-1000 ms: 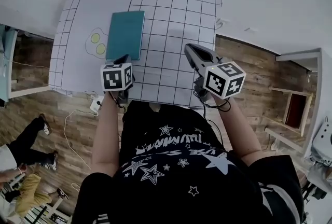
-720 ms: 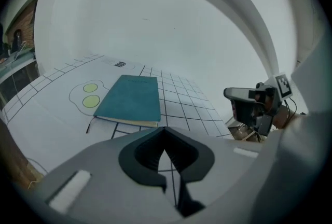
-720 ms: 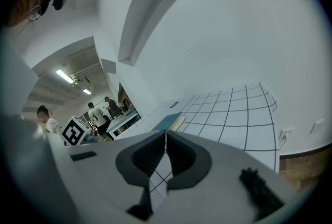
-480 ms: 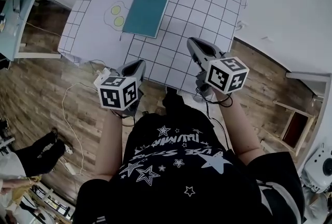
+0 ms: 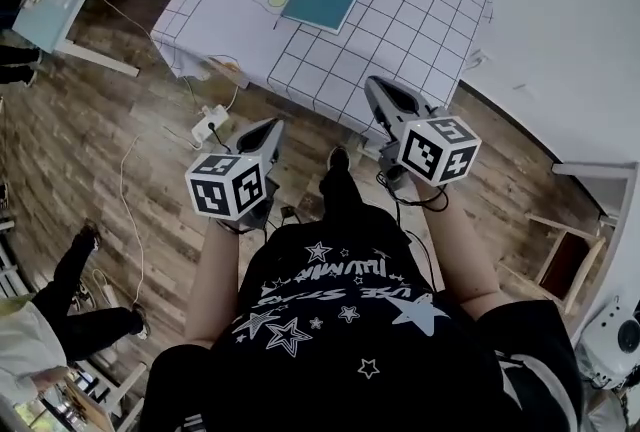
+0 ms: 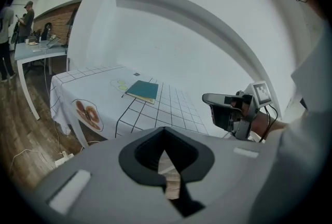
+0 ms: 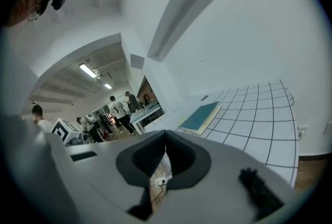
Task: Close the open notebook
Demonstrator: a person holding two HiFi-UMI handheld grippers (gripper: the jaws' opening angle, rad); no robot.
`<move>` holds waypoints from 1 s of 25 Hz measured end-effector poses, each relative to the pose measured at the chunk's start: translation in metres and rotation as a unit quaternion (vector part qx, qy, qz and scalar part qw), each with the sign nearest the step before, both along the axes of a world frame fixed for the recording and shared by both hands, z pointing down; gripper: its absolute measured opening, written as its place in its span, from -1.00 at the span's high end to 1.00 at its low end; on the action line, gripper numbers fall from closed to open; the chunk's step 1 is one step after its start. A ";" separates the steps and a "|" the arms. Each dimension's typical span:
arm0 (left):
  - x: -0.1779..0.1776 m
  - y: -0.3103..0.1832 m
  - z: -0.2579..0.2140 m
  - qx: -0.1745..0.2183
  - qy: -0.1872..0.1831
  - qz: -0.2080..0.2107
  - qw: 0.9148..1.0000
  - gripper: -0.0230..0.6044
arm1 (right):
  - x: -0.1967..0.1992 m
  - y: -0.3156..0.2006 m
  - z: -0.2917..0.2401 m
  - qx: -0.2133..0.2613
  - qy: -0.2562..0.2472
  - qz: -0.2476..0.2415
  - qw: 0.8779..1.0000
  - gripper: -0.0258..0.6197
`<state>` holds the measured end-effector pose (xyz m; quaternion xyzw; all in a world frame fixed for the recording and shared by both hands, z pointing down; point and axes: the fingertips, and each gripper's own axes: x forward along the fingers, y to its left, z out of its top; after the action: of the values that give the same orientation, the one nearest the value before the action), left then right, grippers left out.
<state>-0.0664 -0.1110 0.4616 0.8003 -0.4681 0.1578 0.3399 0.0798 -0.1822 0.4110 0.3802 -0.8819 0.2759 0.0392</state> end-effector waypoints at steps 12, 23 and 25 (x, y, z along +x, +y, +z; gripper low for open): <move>-0.012 0.085 -0.056 0.117 0.014 -0.063 0.991 0.90 | -0.013 0.117 -0.033 0.059 0.003 -0.030 0.998 0.88; -0.004 0.170 -0.117 0.235 -0.027 -0.092 0.967 0.90 | 0.022 0.222 -0.057 0.082 0.027 -0.019 0.996 0.88; 0.005 0.178 -0.123 0.246 -0.032 -0.083 0.965 0.90 | 0.030 0.233 -0.057 0.082 0.034 -0.012 0.996 0.88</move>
<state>-0.0618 0.0666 0.3384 0.8123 -0.5678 0.0342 0.1291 0.1097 0.0505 0.3540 0.3808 -0.9041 0.1894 0.0411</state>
